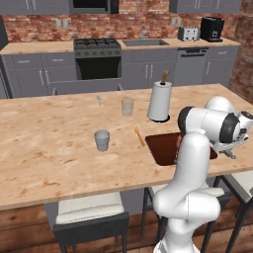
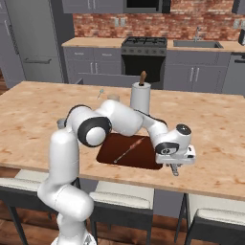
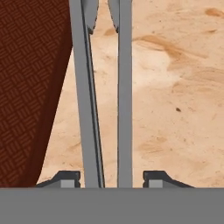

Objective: Take the tongs from the drawer on the right and place them on the dining counter next to the tray containing the kebab skewer.

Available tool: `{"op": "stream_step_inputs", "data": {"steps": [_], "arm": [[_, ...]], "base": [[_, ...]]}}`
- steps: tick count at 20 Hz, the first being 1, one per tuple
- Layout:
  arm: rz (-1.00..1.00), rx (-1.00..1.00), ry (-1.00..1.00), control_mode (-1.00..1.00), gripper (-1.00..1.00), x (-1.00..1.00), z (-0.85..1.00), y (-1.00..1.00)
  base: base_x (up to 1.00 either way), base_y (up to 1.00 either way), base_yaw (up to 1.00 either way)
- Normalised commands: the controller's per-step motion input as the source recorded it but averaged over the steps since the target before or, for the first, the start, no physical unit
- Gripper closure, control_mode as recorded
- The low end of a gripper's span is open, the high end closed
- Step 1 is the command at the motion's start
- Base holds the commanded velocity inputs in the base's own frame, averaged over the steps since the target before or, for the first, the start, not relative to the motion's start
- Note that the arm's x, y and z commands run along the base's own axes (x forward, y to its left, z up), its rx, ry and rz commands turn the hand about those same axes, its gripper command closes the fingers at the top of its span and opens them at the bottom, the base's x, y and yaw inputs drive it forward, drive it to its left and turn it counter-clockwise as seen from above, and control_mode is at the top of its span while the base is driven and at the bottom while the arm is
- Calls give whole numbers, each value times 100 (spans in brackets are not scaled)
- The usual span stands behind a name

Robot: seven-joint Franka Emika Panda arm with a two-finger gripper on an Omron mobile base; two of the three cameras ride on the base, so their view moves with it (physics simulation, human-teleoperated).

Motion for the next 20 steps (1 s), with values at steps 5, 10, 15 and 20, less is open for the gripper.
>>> {"op": "stream_step_inputs", "data": {"steps": [5,10,15,20], "arm": [[0,0,0,-100,-100,0,0,0],[0,0,0,-100,-100,-9,51,0],[0,-2,-3,-100,-100,-26,97,12],[-5,-6,-14,-100,-100,-53,95,52]], "base": [[0,0,0],[0,0,0],[0,0,0],[0,0,0]]}}
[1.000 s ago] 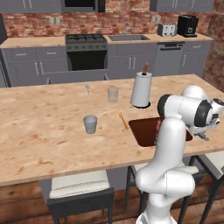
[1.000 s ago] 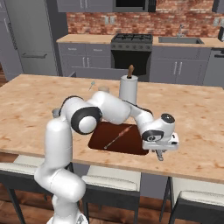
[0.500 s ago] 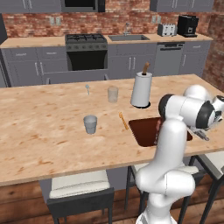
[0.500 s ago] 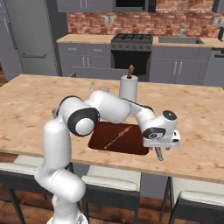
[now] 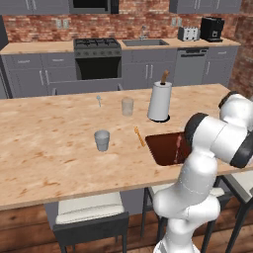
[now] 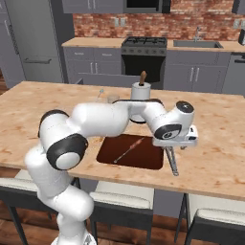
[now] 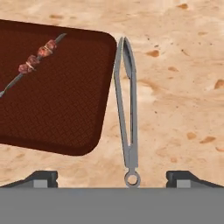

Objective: Take the tongs from the drawer on the right and place them on the dining counter next to the tray containing the kebab skewer.

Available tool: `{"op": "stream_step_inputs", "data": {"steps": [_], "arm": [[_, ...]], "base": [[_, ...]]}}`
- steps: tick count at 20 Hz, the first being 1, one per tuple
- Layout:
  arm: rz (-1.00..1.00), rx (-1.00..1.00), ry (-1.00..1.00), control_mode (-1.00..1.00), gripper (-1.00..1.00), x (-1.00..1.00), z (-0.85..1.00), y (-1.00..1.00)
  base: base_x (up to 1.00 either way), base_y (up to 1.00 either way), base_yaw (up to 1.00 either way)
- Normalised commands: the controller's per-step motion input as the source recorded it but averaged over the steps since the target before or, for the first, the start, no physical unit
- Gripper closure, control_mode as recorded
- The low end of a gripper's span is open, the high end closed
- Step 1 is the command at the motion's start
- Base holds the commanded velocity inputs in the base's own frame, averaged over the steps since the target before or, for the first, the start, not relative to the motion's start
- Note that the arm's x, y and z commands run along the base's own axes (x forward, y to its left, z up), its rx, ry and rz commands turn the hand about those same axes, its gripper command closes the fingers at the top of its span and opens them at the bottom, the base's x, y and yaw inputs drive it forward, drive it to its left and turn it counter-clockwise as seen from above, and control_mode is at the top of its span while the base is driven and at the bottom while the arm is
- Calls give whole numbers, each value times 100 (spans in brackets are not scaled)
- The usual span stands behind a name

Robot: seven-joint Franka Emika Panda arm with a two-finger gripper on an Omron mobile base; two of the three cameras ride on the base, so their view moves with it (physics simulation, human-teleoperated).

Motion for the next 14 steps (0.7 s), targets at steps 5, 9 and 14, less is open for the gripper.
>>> {"op": "stream_step_inputs", "data": {"steps": [5,9,14], "arm": [[-13,0,-20,-100,-100,-73,86,81],[-13,0,-19,-100,-100,-72,87,85],[-9,-8,-19,-100,-100,-68,67,92]], "base": [[0,0,0],[0,0,0],[0,0,0]]}}
